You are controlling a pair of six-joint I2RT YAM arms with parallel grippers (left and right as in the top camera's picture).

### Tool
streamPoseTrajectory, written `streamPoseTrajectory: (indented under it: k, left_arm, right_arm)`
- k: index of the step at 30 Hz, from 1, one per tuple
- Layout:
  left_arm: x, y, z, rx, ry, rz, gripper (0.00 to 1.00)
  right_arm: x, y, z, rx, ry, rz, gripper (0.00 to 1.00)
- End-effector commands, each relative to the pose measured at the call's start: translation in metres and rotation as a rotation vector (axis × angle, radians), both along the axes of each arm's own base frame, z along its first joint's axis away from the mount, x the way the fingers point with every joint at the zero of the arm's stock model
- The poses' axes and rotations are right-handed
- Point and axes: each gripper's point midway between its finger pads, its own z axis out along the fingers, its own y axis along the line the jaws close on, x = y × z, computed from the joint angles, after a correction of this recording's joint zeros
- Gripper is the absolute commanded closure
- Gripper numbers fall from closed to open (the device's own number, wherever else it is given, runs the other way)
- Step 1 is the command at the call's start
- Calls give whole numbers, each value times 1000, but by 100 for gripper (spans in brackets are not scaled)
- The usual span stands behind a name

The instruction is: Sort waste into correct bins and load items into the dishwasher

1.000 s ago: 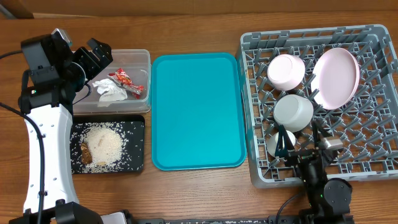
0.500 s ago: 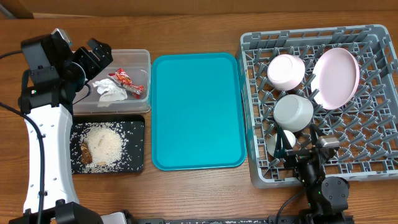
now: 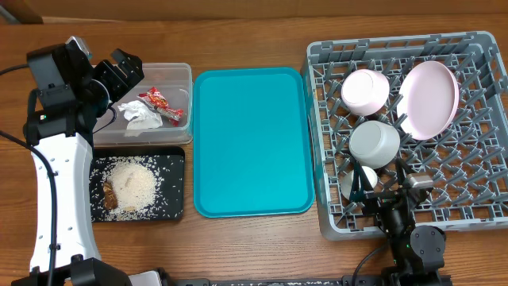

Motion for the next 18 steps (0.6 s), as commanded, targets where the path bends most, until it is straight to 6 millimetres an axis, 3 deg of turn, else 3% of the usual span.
streamPoseTrajectory:
  k: [1, 15, 18]
  left_arm:
    - [2, 1, 2, 0, -4, 6, 0]
    - [3, -1, 1, -1, 0, 3, 0]
    - [1, -8, 8, 4, -17, -12, 0]
  right_arm:
    - [0, -2, -1, 5, -7, -12, 0]
    - [0, -2, -1, 5, -7, -13, 0]
    - [0, -2, -1, 5, -7, -13, 0]
